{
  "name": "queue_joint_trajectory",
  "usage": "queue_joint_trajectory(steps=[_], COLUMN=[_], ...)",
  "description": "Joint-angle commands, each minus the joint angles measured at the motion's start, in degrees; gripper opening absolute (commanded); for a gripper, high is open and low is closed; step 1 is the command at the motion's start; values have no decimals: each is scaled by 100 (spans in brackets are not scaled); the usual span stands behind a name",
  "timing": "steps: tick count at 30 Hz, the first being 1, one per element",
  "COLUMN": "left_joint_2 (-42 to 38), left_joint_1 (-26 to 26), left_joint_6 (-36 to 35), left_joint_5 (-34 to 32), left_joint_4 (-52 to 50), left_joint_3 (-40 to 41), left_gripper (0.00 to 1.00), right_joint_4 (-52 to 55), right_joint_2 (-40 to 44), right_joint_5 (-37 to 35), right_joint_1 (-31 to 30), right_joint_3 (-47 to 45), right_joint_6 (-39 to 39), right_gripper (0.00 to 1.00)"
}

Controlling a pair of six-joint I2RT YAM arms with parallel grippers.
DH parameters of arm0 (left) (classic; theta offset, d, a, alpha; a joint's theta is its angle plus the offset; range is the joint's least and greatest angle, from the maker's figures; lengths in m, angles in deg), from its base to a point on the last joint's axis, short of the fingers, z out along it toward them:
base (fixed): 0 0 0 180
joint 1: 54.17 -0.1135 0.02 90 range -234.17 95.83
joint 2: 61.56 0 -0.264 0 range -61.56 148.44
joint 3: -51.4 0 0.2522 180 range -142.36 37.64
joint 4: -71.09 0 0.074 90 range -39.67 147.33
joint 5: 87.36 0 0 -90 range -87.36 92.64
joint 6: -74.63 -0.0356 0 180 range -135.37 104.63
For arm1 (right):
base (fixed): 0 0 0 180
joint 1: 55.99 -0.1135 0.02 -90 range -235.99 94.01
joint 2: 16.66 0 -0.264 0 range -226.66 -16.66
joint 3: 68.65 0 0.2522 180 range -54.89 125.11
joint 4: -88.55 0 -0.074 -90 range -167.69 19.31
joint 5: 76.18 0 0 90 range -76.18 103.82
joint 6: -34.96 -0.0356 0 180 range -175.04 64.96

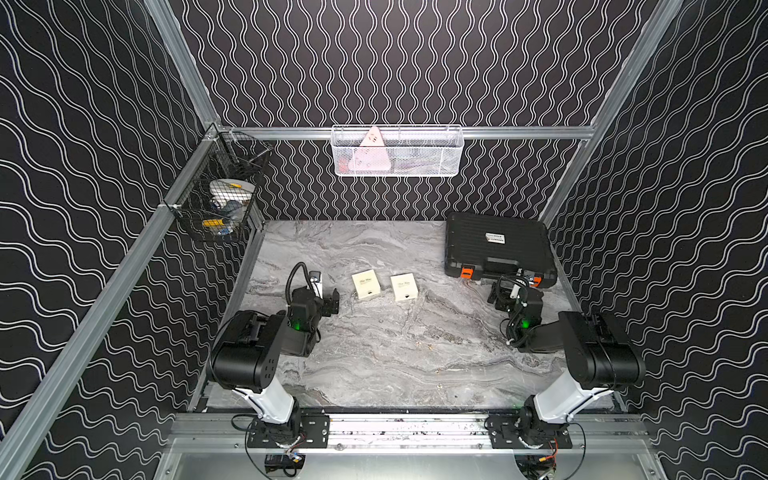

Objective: Place the earrings into the drawer-style jewelry box
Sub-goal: Move the jewelry box to the center of the board.

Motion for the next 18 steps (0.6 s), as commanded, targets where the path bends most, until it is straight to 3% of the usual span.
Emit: queue_joint_trajectory(steps=[1, 8, 11, 13, 15, 16, 18], left_joint_2=[-10, -28, -98, -536, -1041, -1173, -1270], left_joint_1=[5, 3, 25, 171, 383, 482, 751], left_joint_6=[66, 66, 70, 83, 101, 163, 479], left_joint_5=[-17, -13, -213, -723, -1262, -1404, -1639], left_joint_4=[267, 199, 191, -512, -2202, -2869, -3999], left_joint_3=[9, 1, -10, -177, -808, -1142, -1685], left_gripper=[99, 99, 99, 99, 99, 99, 99], right_joint_4=[-146, -176, -132, 396, 1456, 2007, 3331], right_joint_2=[3, 12, 233, 676, 1226, 1458, 1854], right_joint_5=[7, -12, -705, -1252, -2029, -2294, -2086], right_joint_1=[1, 2, -160, -454, -1095, -1386, -1879], right_joint_3=[-1, -25, -35, 107, 575, 842, 1529], right_joint_6=[-37, -18, -42, 147, 397, 119, -745], right_gripper=[100, 100, 100, 100, 100, 100, 100])
